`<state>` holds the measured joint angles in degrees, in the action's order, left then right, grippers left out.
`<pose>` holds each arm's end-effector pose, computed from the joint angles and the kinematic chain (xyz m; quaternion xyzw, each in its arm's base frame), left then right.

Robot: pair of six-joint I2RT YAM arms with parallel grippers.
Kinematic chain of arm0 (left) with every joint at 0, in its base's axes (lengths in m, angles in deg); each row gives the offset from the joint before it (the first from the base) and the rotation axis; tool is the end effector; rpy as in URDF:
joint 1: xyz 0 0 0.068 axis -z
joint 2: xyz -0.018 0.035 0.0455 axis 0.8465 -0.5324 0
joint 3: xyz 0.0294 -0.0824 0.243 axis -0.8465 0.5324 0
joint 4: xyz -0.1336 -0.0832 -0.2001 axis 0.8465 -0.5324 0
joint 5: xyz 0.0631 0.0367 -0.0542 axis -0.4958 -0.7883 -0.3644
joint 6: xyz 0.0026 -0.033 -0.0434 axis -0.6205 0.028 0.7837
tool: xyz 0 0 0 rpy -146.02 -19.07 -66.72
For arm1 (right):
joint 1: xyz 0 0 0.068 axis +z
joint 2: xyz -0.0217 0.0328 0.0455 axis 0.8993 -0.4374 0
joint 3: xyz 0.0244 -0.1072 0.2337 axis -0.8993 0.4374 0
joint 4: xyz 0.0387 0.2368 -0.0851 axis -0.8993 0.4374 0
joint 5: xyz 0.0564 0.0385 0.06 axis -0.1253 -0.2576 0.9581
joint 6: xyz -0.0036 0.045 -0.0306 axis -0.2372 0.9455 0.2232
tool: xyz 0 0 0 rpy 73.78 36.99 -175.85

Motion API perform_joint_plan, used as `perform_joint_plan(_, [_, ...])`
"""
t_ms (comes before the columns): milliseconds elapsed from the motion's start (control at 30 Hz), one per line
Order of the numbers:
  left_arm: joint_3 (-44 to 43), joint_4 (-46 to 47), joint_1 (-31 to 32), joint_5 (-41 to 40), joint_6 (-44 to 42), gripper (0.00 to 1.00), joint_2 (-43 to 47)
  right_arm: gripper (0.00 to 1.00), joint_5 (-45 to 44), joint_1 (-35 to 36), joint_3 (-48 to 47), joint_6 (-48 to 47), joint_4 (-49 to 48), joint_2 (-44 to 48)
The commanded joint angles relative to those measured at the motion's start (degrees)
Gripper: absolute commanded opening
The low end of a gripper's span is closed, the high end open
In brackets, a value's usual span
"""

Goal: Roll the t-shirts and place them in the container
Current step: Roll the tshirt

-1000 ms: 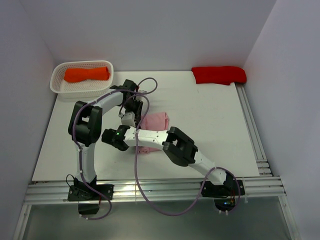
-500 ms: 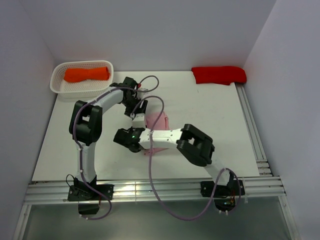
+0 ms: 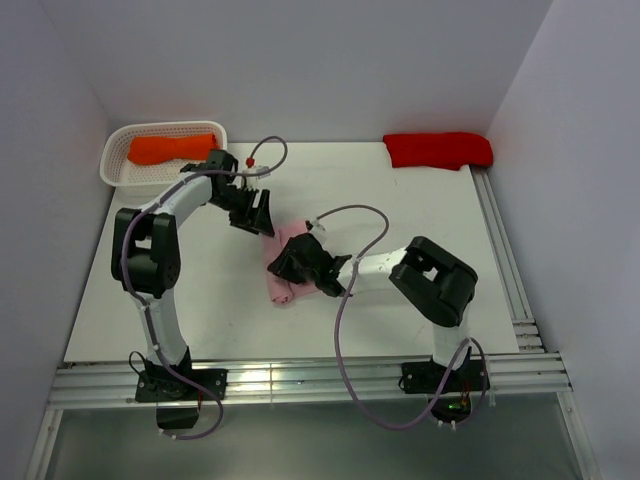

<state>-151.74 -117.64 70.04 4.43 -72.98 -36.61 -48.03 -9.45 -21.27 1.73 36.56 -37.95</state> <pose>0.3825 -0.1053 0.2000 0.1940 0.9163 -0.3228 0.1362 0.2251 0.3066 0.1374 0.1106 0.8843 0.3491 0.2896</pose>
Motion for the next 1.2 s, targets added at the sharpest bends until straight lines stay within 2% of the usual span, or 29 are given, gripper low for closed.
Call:
perform_joint_plan(0, [6.0,4.2,-0.5,6.4,-2.3,0.71,3.2,0.35,10.7,-1.0,4.9,7.7,-16.3,-1.3])
perform_joint_plan(133, [9.7,8.2,-1.1,7.9,-0.9,0.71,2.6,0.35,13.3,-1.9,6.5,11.5,-21.9,-3.5])
perform_joint_plan(267, [10.7,10.7,-1.1,5.1,0.6,0.68,0.7,0.35,17.1,-2.7,9.0,16.5,-30.9,-6.0])
perform_joint_plan(367, [10.1,12.1,-1.0,-0.7,3.2,0.61,-0.7,0.36,18.1,-2.8,10.4,19.8,-36.2,-7.8])
perform_joint_plan(400, [9.8,12.1,-1.0,-1.9,4.2,0.54,-1.1,0.36,18.2,-2.9,10.6,20.1,-36.7,-8.3])
perform_joint_plan(467, [8.7,11.6,-1.0,-5.2,4.8,0.48,-2.2,0.38,18.0,-2.9,10.6,19.8,-35.7,-8.2])
perform_joint_plan(500, [8.3,11.3,-0.9,-6.7,4.8,0.39,-2.5,0.4,17.5,-2.9,10.3,19.4,-34.8,-7.7])
perform_joint_plan(600, [7.0,10.0,0.1,-11.9,4.8,0.24,-3.4,0.45,15.9,-2.4,9.9,17.3,-28.7,-5.7])
perform_joint_plan(700, [6.4,9.4,1.5,-16.0,4.9,0.16,-3.3,0.48,14.6,-2.0,10.0,15.8,-25.2,-3.7])
perform_joint_plan(833, [5.5,8.3,3.4,-19.6,4.5,0.13,-3.7,0.49,10.6,-0.6,8.6,11.8,-14.1,-0.7])
perform_joint_plan(933, [4.5,7.5,4.6,-21.5,4.5,0.11,-4.6,0.49,7.1,1.2,9.4,10.6,-10.2,2.2])
perform_joint_plan(1167, [3.3,6.6,6.2,-24.9,4.2,0.12,-5.3,0.38,3.1,4.9,9.1,9.6,-3.4,4.1])
